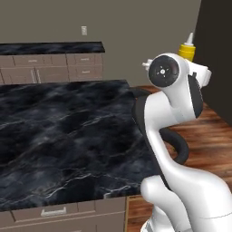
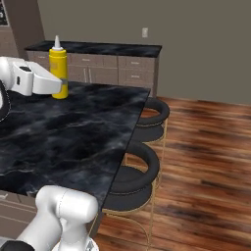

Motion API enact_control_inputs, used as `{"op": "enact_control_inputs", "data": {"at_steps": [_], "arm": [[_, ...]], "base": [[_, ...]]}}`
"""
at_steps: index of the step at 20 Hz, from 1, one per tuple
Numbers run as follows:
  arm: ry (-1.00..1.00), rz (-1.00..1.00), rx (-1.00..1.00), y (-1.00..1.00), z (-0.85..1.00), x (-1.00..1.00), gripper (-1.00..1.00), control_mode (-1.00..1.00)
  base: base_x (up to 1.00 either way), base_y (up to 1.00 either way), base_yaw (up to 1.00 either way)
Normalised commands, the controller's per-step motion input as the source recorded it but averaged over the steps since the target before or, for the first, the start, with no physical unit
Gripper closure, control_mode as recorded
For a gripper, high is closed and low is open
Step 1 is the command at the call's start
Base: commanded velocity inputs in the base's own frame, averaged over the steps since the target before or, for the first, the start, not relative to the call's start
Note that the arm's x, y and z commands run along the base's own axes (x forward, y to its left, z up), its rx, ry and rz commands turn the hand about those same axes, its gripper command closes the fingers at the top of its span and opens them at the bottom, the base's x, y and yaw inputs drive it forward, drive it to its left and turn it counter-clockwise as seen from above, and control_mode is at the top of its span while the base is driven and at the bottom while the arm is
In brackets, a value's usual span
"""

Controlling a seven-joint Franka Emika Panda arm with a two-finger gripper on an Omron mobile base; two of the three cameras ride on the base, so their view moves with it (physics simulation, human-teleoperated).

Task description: Move the mustard and ketchup from the cabinet to the dining counter.

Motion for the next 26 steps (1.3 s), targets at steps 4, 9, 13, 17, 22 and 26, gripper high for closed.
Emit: {"op": "enact_control_inputs", "data": {"at_steps": [4, 9, 13, 17, 22, 26], "arm": [[0.0, 0.0, 0.0, 0.0, 0.0, 0.0, 1.0, 1.0], [0.0, 0.0, 0.0, 0.0, 0.0, 0.0, 1.0, 1.0], [0.0, 0.0, 0.0, 0.0, 0.0, 0.0, 1.0, 1.0], [-0.02, 0.06, 0.0, -0.03, -0.01, 0.0, 1.0, -1.0], [0.01, 0.68, 0.18, -0.17, -0.1, -0.02, 1.0, -1.0], [0.06, 0.8, 0.15, -0.1, -0.2, 0.0, 1.0, -1.0]], "base": [[0.23, -0.07, 0.04], [0.0, 0.0, 0.0], [0.0, 0.0, 0.0], [0.0, 0.0, 0.0], [0.0, 0.0, 0.0], [0.0, 0.0, 0.0]]}}
